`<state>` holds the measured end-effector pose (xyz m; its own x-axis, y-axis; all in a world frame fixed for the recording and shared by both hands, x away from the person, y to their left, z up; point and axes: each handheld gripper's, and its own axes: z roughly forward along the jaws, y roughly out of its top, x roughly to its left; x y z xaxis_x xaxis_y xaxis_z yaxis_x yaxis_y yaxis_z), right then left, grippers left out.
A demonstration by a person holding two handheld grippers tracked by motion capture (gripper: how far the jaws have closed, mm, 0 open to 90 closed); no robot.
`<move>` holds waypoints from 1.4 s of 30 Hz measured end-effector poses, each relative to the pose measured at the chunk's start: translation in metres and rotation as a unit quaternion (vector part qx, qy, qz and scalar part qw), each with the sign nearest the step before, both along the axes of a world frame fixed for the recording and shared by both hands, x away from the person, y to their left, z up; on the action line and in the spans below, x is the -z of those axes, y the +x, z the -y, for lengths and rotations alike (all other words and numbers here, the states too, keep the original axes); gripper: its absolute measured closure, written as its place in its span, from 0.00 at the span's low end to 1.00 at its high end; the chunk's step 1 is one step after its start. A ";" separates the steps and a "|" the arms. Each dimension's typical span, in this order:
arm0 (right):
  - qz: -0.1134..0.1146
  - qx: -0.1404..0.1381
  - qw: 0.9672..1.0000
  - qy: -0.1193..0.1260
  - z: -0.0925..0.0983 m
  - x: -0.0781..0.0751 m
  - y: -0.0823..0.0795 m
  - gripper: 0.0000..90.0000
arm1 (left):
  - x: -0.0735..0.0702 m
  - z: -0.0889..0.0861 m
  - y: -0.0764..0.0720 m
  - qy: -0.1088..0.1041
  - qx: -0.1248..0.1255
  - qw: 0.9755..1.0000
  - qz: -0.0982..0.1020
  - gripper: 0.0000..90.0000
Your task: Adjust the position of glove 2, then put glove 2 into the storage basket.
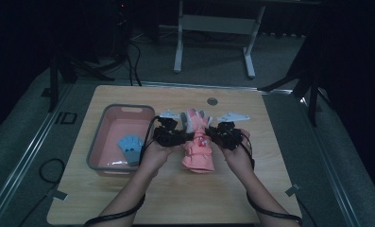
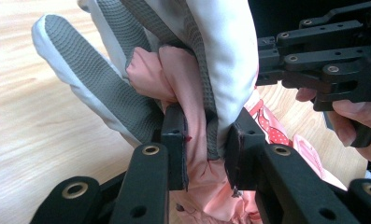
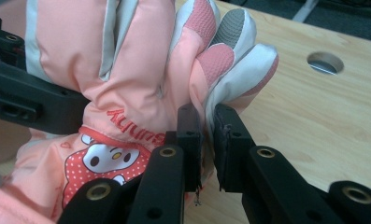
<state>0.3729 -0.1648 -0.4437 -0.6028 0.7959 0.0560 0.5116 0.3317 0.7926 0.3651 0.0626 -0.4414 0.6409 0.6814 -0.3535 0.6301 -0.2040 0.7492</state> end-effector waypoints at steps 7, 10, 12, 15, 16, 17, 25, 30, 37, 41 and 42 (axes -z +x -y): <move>0.007 -0.012 1.000 0.006 -0.017 -0.016 0.003 0.90 | -0.017 -0.020 -0.002 0.000 -0.008 1.000 0.011 0.81; 0.010 -0.015 1.000 0.005 -0.022 -0.021 0.003 0.90 | -0.020 -0.024 -0.003 -0.001 -0.011 1.000 0.013 0.81; 0.008 -0.018 1.000 0.011 -0.030 -0.026 0.006 0.90 | -0.024 -0.033 -0.004 -0.003 -0.017 1.000 0.015 0.81; 0.012 -0.022 1.000 0.011 -0.039 -0.029 0.008 0.90 | -0.026 -0.039 -0.004 -0.002 -0.022 1.000 0.017 0.81; 0.012 -0.024 1.000 0.012 -0.042 -0.031 0.009 0.90 | -0.029 -0.045 -0.005 -0.003 -0.025 1.000 0.017 0.81; 0.010 -0.027 0.999 0.015 -0.045 -0.032 0.009 0.90 | -0.031 -0.048 -0.006 -0.003 -0.027 0.999 0.019 0.81; 0.017 -0.045 0.999 0.021 -0.079 -0.049 0.016 0.90 | -0.049 -0.083 -0.010 0.002 -0.049 0.998 0.029 0.81; 0.019 -0.062 0.997 0.030 -0.110 -0.058 0.018 0.90 | -0.060 -0.115 -0.016 0.005 -0.064 0.997 0.034 0.81; 0.022 -0.088 0.995 0.045 -0.159 -0.065 0.022 0.90 | -0.070 -0.163 -0.022 0.018 -0.087 0.995 0.036 0.81; 0.014 -0.098 0.994 0.050 -0.186 -0.060 0.027 0.90 | -0.063 -0.186 -0.023 0.020 -0.102 0.994 0.033 0.81; 0.012 -0.099 0.994 0.049 -0.192 -0.057 0.029 0.90 | -0.059 -0.192 -0.023 0.019 -0.103 0.994 0.033 0.81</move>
<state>0.4016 0.0275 -0.3866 -0.7499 0.6523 0.1102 0.4234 0.3452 0.8376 0.3421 0.2543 -0.3821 0.5076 0.8122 -0.2875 0.6110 -0.1041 0.7848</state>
